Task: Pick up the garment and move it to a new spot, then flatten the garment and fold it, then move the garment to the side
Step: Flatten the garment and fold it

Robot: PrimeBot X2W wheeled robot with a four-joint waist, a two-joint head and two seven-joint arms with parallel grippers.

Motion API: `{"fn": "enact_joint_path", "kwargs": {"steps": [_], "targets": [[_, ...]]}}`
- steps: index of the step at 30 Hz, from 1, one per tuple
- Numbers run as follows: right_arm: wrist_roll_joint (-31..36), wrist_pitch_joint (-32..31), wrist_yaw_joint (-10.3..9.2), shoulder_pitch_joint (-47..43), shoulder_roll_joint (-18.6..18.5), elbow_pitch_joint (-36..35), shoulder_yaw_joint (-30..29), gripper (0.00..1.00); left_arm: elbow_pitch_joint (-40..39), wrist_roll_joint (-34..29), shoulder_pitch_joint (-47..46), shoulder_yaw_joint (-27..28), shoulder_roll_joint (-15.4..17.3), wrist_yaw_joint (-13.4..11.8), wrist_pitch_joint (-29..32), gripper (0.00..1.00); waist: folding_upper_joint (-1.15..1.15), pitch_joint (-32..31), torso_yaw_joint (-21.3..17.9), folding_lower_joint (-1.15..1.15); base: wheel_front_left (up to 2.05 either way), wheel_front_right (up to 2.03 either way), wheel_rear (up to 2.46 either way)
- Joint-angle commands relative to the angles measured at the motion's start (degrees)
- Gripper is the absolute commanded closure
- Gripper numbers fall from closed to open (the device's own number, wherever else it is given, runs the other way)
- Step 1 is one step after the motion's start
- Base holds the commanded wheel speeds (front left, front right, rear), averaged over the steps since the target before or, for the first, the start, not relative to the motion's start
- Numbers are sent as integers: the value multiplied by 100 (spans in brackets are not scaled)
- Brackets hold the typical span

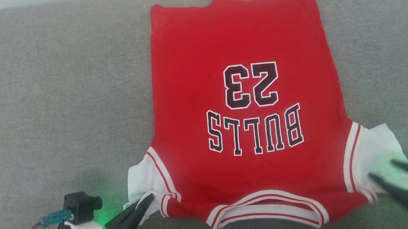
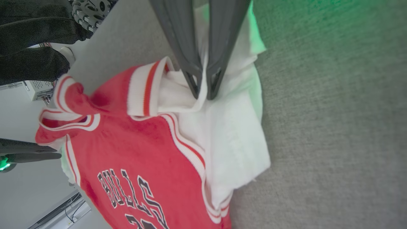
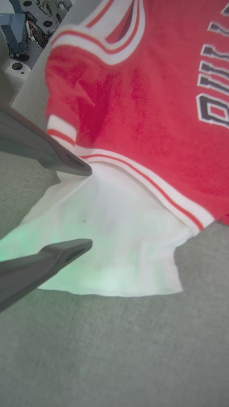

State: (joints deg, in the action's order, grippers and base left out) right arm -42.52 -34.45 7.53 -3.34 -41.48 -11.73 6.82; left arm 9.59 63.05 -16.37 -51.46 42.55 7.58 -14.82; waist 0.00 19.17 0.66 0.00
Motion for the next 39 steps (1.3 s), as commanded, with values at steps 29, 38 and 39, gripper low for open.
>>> {"fn": "enact_joint_path", "kwargs": {"steps": [29, 38, 39], "targets": [[1978, -3017, -5, 6762, 565, 3995, -346, 0, -436, -214, -1375, -723, -943, -19, -26, 100, 0, 1547, 1747, 0, 0, 0, 0], [2234, -3060, -3, 6983, 930, 4733, -320, 58, -261, -137, -1631, -745, -1097, -34, -2, 100, 0, 1688, 1769, 0, 0, 0, 0], [2263, -2985, -3, 7041, 929, 4741, -334, 74, -255, -136, -1651, -721, -1102, -34, -2, 100, 0, 1689, 1734, 0, 0, 0, 0]]}}
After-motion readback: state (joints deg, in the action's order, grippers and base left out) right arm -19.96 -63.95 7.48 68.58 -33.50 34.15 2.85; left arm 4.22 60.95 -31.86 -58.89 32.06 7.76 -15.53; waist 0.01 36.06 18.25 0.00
